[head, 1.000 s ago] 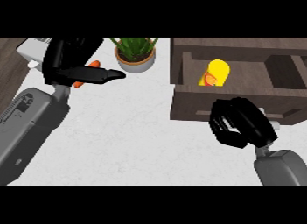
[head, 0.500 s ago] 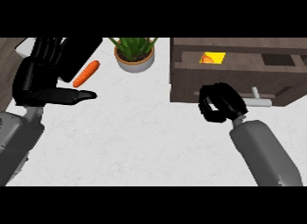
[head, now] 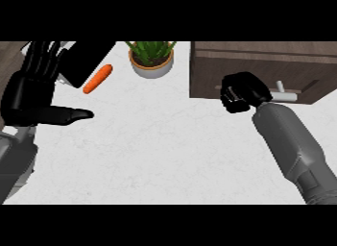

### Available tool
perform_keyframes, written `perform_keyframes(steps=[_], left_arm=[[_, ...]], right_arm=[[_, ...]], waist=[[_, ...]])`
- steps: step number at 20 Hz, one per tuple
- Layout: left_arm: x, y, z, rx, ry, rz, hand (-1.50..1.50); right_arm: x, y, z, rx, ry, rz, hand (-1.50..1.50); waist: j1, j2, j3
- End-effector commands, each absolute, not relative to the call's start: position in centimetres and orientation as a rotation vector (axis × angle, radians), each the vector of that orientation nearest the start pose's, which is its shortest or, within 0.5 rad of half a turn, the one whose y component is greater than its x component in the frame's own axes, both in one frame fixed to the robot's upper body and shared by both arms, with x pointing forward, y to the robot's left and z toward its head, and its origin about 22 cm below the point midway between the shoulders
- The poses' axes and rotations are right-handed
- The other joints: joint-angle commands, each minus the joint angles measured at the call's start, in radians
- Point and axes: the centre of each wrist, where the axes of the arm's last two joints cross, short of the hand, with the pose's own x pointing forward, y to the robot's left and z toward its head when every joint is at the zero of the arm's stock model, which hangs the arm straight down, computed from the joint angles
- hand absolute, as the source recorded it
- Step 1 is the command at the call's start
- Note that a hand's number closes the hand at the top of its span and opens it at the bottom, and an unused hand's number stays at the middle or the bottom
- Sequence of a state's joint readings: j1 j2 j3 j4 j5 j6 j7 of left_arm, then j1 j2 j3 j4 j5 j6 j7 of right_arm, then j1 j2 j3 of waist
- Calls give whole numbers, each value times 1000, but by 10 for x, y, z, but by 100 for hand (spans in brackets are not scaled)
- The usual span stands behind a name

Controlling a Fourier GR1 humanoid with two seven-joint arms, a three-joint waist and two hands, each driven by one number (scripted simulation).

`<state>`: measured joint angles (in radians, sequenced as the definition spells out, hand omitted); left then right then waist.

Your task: Pick up the cup, place it into the drawer and close the drawer

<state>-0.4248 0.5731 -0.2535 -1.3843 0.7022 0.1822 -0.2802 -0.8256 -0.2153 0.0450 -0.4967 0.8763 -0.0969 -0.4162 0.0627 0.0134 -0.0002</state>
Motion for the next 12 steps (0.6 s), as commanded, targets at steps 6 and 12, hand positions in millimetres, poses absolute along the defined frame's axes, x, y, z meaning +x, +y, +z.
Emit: perform_keyframes(steps=[6, 12], left_arm=[[330, 283, 96, -219, -1905, -45, -150], [330, 272, 91, -239, -1900, -52, -150]], right_arm=[[436, -264, 46, -590, -1477, 1179, 150], [439, -270, 54, -566, -1527, 1087, 150]], waist=[[34, 28, 3], [48, 38, 5]])
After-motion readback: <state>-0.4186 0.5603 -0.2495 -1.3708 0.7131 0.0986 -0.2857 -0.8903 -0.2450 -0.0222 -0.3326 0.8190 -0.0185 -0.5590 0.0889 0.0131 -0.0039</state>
